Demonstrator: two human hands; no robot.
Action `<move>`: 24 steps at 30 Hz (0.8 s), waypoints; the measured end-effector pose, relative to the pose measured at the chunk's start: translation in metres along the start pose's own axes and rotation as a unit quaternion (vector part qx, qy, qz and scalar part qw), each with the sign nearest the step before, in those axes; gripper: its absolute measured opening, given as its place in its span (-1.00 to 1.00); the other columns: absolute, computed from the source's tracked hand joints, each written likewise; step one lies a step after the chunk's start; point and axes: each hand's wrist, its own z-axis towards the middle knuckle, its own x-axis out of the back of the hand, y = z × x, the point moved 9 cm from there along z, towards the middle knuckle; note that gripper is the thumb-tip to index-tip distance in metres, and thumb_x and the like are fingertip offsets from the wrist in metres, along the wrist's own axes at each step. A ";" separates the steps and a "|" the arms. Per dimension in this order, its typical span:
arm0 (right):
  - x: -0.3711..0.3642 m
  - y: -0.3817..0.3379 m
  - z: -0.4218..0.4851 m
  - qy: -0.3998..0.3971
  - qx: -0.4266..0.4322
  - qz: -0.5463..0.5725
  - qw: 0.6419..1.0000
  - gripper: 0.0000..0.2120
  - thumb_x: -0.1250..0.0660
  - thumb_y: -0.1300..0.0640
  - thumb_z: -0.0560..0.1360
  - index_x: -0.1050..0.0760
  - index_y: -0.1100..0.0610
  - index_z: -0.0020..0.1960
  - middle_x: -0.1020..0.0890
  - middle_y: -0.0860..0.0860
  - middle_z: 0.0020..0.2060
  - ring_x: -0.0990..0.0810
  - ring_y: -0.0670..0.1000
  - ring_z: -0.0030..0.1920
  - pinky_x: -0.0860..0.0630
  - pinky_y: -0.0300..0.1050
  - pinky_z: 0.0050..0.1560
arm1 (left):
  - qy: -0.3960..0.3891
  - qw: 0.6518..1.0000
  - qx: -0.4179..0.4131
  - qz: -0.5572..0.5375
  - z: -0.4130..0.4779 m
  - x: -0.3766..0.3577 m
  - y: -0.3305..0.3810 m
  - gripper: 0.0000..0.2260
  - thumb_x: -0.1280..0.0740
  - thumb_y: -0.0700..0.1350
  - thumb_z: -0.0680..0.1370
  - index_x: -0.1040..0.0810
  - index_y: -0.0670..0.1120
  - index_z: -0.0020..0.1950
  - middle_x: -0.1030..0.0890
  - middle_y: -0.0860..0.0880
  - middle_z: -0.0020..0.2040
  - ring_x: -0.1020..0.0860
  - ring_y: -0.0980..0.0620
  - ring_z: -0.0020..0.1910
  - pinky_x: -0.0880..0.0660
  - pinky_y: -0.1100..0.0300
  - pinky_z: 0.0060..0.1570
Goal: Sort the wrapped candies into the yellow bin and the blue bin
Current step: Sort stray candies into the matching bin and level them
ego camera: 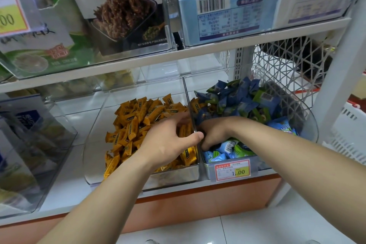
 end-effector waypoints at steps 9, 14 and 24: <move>-0.007 -0.003 -0.014 -0.040 -0.018 0.008 0.999 -0.83 -0.38 -0.02 0.49 -0.59 0.09 -0.14 -0.59 -0.03 -0.34 -0.51 -0.03 -0.33 -0.43 -0.11 -0.23 | 0.004 1.000 0.004 -0.008 -0.001 0.001 -0.001 -0.34 -0.26 0.43 0.34 -0.41 0.22 0.40 -0.54 0.23 0.27 -0.50 0.21 0.21 -0.50 0.15 0.21; 0.007 -0.006 -0.027 0.038 0.024 0.050 0.998 -0.84 -0.45 0.03 0.48 -0.55 -0.05 -0.26 -0.59 -0.23 -0.50 -0.52 -0.29 -0.46 -0.38 -0.25 -0.30 | 0.001 1.000 0.012 -0.002 0.001 0.001 -0.002 -0.33 -0.26 0.45 0.34 -0.42 0.20 0.39 -0.56 0.21 0.27 -0.50 0.20 0.18 -0.50 0.15 0.18; 0.071 0.012 -0.076 0.267 0.054 0.205 0.940 -0.91 -0.50 0.05 0.47 -0.71 -0.04 -0.02 -0.71 -0.19 -0.14 -0.64 -0.21 -0.09 -0.46 -0.32 -0.07 | -0.014 1.000 0.021 -0.006 0.002 0.000 -0.001 -0.18 -0.25 0.51 0.28 -0.40 0.11 0.43 -0.53 0.11 0.36 -0.49 0.07 0.31 -0.44 0.20 0.19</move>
